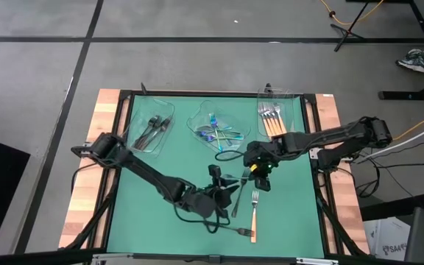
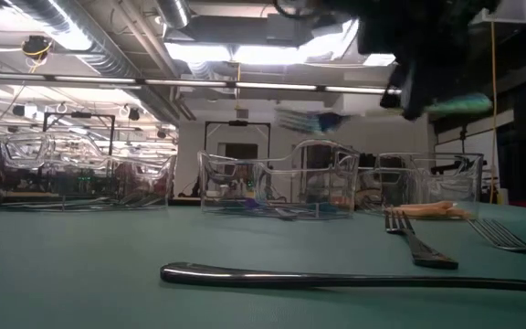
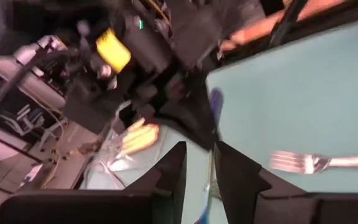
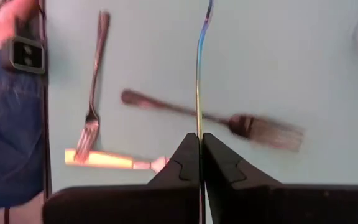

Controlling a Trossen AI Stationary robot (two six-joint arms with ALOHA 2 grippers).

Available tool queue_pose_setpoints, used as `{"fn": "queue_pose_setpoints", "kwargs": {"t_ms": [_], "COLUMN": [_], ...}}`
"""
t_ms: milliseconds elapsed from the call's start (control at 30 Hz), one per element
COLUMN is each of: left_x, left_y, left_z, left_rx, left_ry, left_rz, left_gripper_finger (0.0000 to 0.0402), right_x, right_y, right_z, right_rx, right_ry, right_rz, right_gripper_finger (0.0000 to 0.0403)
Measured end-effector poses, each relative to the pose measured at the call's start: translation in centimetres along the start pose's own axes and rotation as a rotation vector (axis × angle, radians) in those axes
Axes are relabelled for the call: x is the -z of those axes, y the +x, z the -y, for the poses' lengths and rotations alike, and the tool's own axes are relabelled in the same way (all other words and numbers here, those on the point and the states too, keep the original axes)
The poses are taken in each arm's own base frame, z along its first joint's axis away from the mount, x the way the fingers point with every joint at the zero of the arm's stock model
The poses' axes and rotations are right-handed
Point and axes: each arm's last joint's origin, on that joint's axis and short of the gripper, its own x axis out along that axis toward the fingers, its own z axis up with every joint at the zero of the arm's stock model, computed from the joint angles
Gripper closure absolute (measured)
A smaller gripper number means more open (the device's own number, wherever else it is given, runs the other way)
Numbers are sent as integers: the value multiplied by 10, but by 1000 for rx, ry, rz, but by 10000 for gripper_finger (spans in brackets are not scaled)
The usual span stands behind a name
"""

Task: Sort silverware by color (type)
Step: Put the blue fork into the center transparent bin

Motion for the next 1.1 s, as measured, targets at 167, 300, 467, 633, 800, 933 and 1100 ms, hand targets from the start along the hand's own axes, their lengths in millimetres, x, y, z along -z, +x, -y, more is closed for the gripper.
{"fn": "queue_pose_setpoints", "kwargs": {"t_ms": [167,300,467,633,800,933,1100], "left_x": [-15,-24,-28,-28,-27,-23,-20], "left_y": [-24,-42,-58,-70,-73,-73,-72], "left_z": [-6,-7,-1,7,10,10,10], "left_rx": [19,37,39,34,45,49,51], "left_ry": [-16,-29,-21,-29,-75,-96,-119], "left_rz": [37,66,81,84,74,51,23], "left_gripper_finger": [326,326,326,326,326,326,326], "right_x": [-18,-38,-59,-72,-83,-90,-92], "right_y": [-18,-39,-67,-86,-86,-69,-40], "right_z": [-2,1,14,39,68,92,118], "right_rx": [7,50,140,223,261,283,305], "right_ry": [-11,-46,-61,-62,-57,-15,6], "right_rz": [76,174,299,410,459,423,324], "right_gripper_finger": [402,403,403,403,403,403,403]}}
